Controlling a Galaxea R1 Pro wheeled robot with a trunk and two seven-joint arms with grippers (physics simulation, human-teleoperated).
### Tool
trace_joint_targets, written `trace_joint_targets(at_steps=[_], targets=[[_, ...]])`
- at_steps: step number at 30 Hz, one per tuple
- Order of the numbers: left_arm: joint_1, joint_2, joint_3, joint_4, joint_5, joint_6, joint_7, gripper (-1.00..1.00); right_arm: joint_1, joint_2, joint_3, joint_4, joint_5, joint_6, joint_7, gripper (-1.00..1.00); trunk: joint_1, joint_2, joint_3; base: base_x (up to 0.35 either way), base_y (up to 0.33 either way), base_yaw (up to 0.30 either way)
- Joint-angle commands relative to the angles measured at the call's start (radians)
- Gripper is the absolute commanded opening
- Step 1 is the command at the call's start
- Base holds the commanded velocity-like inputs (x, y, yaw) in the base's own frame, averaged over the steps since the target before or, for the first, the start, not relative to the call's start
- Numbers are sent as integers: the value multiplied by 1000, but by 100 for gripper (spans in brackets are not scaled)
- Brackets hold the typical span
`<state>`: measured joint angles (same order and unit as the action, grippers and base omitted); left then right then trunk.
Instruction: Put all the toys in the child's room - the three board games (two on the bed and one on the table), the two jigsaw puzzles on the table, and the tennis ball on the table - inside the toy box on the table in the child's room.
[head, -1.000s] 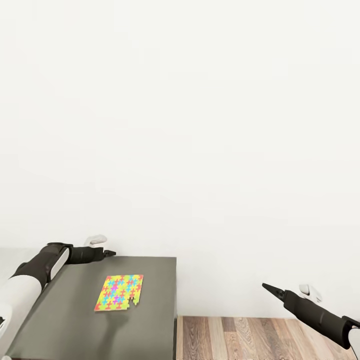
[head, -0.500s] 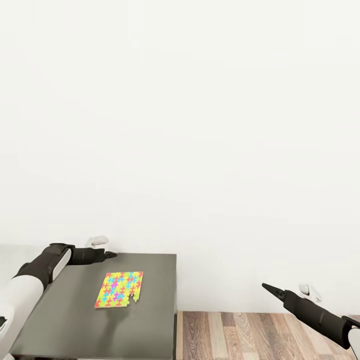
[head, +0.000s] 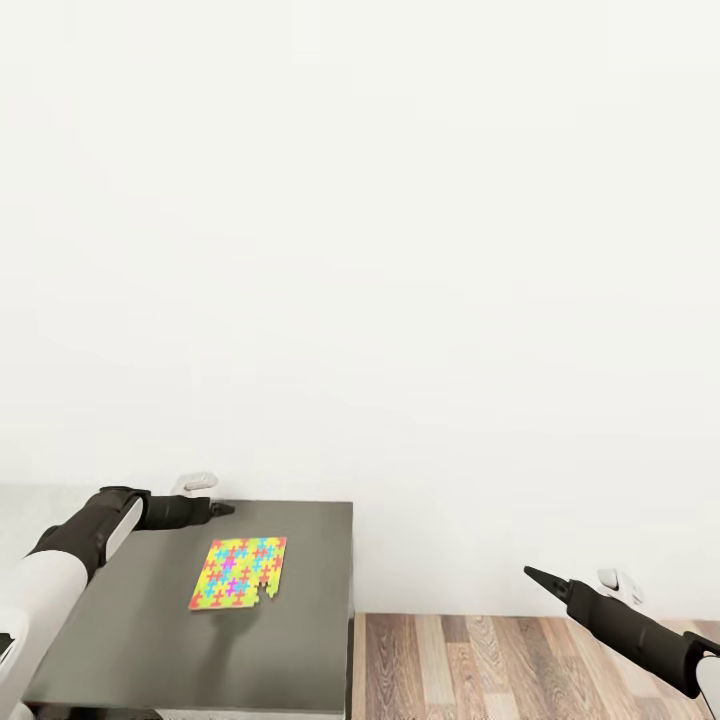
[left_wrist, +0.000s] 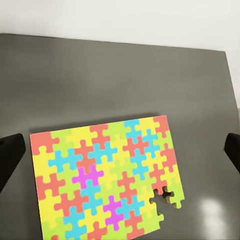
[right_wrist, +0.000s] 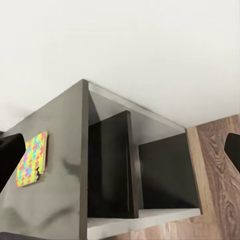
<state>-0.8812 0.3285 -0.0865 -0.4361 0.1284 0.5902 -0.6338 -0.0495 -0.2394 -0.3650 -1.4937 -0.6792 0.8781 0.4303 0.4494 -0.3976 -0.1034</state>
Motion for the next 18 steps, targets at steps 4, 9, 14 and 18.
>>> trace_joint_targets(at_steps=[4, 9, 14, 18], targets=[[-1, 1, -7, -1, 10, 6, 2, 100, -1, -1, -2, 0, 3, 5, 6, 100, 1, -2, -9, 0, 0, 0], [-1, 1, -7, -1, 10, 5, 2, 100, -1, -3, -2, 0, 3, 5, 7, 100, 1, -2, -17, 0, 0, 0], [-1, 1, -7, -1, 10, 4, 2, 100, -1, -3, -2, 1, 3, 5, 7, 100, 1, -2, -25, 0, 0, 0], [-1, 1, -6, -1, 10, 4, 2, 100, -1, -3, -2, 2, 3, 5, 7, 100, 1, -2, -32, 0, 0, 0]])
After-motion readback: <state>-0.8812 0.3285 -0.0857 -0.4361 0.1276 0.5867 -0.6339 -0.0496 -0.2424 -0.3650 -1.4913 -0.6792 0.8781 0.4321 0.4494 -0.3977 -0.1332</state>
